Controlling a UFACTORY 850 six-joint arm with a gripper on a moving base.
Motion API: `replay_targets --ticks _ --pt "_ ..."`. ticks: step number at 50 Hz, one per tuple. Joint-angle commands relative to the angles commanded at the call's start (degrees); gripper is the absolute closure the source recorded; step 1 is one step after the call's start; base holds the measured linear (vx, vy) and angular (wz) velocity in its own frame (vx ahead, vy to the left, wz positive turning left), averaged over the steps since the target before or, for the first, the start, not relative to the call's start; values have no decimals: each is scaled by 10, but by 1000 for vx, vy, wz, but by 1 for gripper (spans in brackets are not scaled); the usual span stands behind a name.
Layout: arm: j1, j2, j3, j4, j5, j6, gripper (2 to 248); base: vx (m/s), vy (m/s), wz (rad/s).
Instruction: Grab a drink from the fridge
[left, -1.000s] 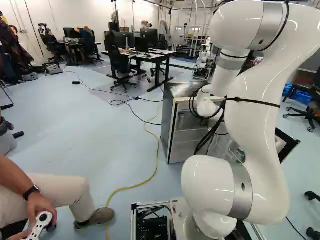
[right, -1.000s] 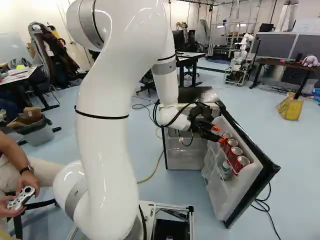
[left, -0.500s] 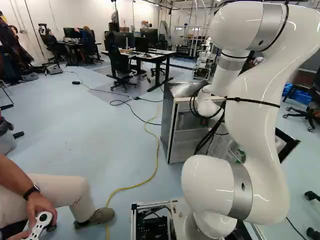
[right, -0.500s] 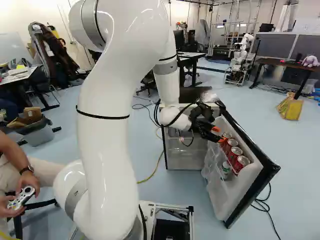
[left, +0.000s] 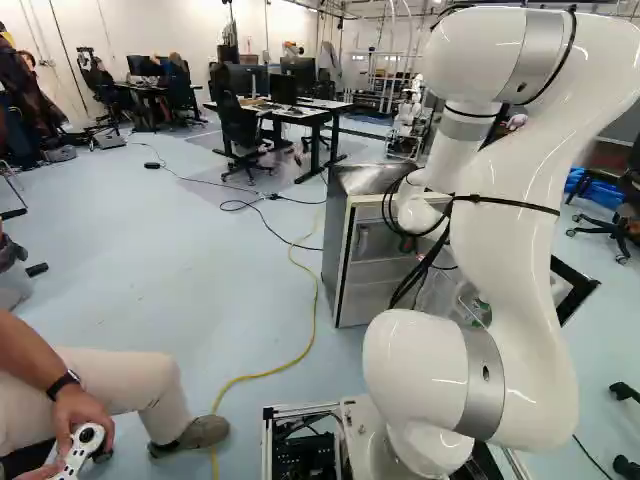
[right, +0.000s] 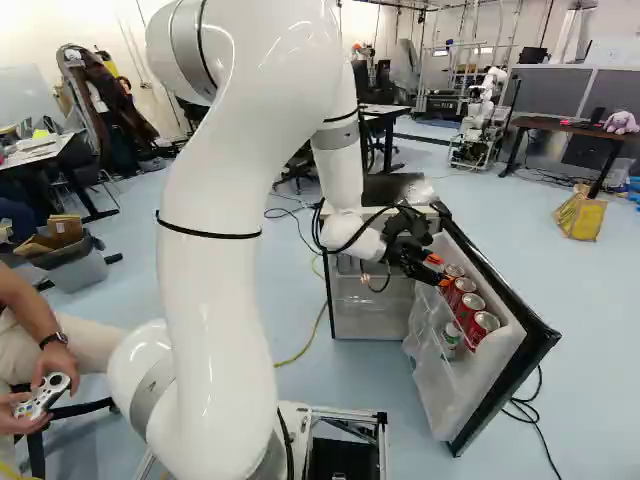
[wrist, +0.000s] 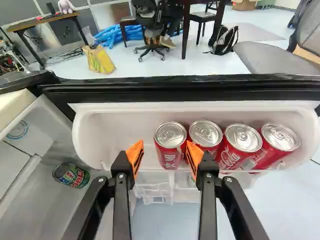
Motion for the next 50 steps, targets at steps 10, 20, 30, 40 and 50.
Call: replay_targets --ticks 10,20,30,40,50 --pt "-3 -3 -4 0 0 0 111 0 0 0" --pt "-3 -3 -5 0 0 0 111 0 0 0" --pt "-1 -4 -6 0 0 0 111 0 0 0" --pt "1 -6 -9 0 0 0 111 0 0 0" --pt "2 -8 -12 0 -1 0 111 0 0 0"
